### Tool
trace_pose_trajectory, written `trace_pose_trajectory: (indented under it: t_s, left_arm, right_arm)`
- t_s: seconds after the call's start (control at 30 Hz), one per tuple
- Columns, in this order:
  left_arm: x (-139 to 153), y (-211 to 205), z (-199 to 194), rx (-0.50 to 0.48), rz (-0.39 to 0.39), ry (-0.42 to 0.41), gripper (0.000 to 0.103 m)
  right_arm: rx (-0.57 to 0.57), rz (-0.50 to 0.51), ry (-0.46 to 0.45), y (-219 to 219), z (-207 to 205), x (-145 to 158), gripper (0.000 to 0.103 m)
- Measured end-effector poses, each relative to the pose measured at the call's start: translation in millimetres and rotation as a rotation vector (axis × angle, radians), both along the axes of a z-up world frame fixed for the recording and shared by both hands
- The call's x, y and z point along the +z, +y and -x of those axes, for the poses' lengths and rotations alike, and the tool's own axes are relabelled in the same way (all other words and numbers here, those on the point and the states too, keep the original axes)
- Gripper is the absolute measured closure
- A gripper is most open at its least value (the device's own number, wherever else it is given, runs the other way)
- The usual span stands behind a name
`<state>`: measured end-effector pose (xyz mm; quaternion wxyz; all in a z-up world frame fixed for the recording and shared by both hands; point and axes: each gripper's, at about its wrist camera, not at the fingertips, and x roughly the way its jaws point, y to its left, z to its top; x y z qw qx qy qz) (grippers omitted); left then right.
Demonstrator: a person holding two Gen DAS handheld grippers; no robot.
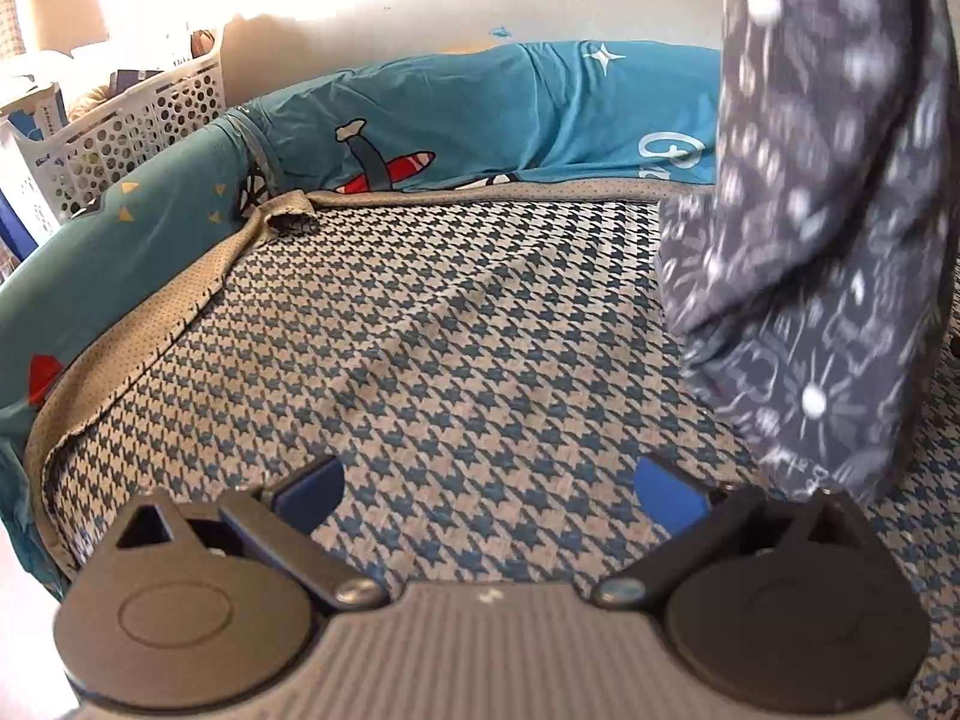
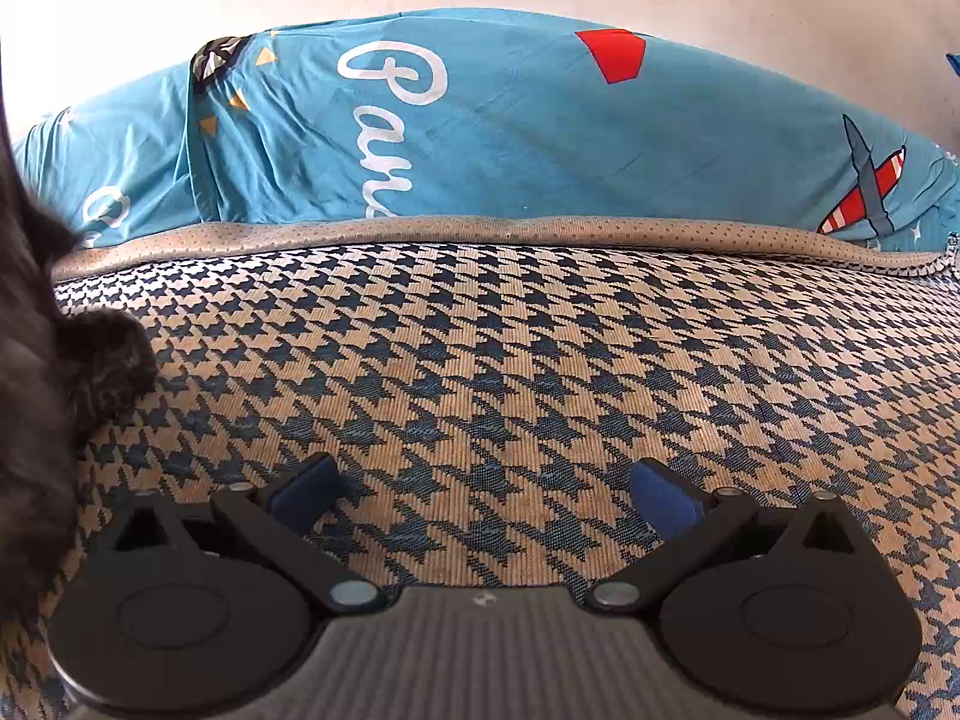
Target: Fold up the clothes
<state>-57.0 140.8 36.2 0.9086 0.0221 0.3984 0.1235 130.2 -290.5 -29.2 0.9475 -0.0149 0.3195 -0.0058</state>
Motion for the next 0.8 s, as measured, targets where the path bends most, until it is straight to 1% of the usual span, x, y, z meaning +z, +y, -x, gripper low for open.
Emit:
trace_pose_trajectory:
  t_s: [0.07, 0.2, 0.37, 0.8]
  left_arm:
    - [-1.1, -2.1, -0.8, -0.009, 0.016, 0.005, 0.0]
    - [-2.4, -8.1, 0.9, -0.02, -0.005, 0.006, 0.0]
    - [-2.9, -7.9, -1.5, -0.016, 0.008, 0.013, 0.0]
    - [-6.5, -18.1, -8.1, -0.033, 0.01, 0.037, 0.0]
  right_arm:
    - [0.0, 0.0, 0.0, 0.0, 0.0, 0.0, 0.0]
    - [0.0, 0.0, 0.0, 0.0, 0.1, 0.0, 0.0]
    - [0.0, 0.0, 0.0, -0.1, 0.2, -0.1, 0.0]
    - [0.001, 0.0, 0.0, 0.0, 0.0, -0.3, 0.0]
